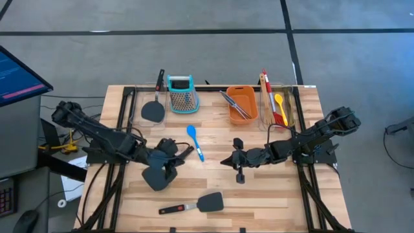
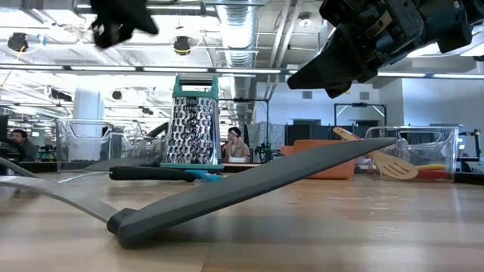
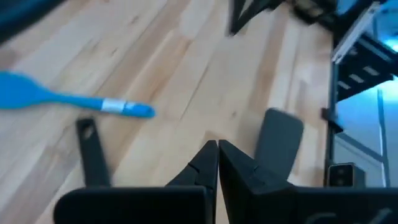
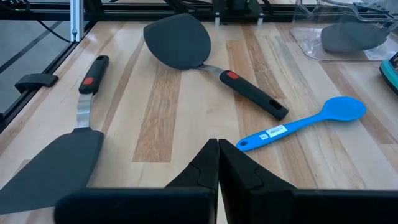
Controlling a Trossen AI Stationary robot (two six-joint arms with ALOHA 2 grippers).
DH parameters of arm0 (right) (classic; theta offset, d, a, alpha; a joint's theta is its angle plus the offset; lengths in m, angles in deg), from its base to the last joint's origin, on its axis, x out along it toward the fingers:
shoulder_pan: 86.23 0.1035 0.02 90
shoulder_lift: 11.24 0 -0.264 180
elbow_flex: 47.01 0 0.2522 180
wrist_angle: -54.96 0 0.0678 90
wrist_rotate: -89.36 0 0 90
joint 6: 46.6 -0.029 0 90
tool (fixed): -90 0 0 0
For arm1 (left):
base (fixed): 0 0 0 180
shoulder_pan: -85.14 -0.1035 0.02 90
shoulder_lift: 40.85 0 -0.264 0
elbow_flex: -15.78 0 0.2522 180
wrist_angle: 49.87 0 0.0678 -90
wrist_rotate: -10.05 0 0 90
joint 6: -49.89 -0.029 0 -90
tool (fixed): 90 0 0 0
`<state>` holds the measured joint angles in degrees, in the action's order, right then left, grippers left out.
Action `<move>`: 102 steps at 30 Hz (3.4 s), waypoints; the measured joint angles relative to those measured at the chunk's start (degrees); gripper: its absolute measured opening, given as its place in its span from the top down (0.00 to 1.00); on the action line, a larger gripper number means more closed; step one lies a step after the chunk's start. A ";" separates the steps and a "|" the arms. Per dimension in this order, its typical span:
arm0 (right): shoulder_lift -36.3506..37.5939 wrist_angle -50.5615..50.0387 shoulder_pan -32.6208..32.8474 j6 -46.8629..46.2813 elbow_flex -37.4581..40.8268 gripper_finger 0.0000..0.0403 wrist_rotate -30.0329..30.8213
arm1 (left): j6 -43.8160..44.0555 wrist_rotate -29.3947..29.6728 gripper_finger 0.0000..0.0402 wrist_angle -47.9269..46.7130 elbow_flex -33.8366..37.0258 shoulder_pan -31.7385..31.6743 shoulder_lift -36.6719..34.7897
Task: Pick & Place Kitchen Items
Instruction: Put the top black spatula into the left transparent bin
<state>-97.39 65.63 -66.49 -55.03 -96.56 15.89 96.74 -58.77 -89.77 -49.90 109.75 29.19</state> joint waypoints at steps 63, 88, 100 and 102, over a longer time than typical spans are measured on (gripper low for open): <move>0.00 -0.84 0.07 -1.53 0.00 1.00 -0.02 | 4.46 -7.61 0.33 -3.22 4.47 -12.28 20.51; 0.00 -0.77 0.07 -1.53 0.00 1.00 0.00 | 6.12 -7.00 0.33 7.84 13.15 -12.23 20.24; 0.00 -0.73 0.06 -1.55 0.00 1.00 0.00 | 6.50 -5.01 0.66 8.04 13.28 -12.11 20.40; 0.00 -0.73 0.07 -1.55 0.00 1.00 0.00 | 6.61 -4.95 0.74 8.13 13.32 -12.12 20.38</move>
<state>-97.39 64.90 -66.42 -56.58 -96.56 15.89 103.36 -63.71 -81.64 -36.58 97.63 49.56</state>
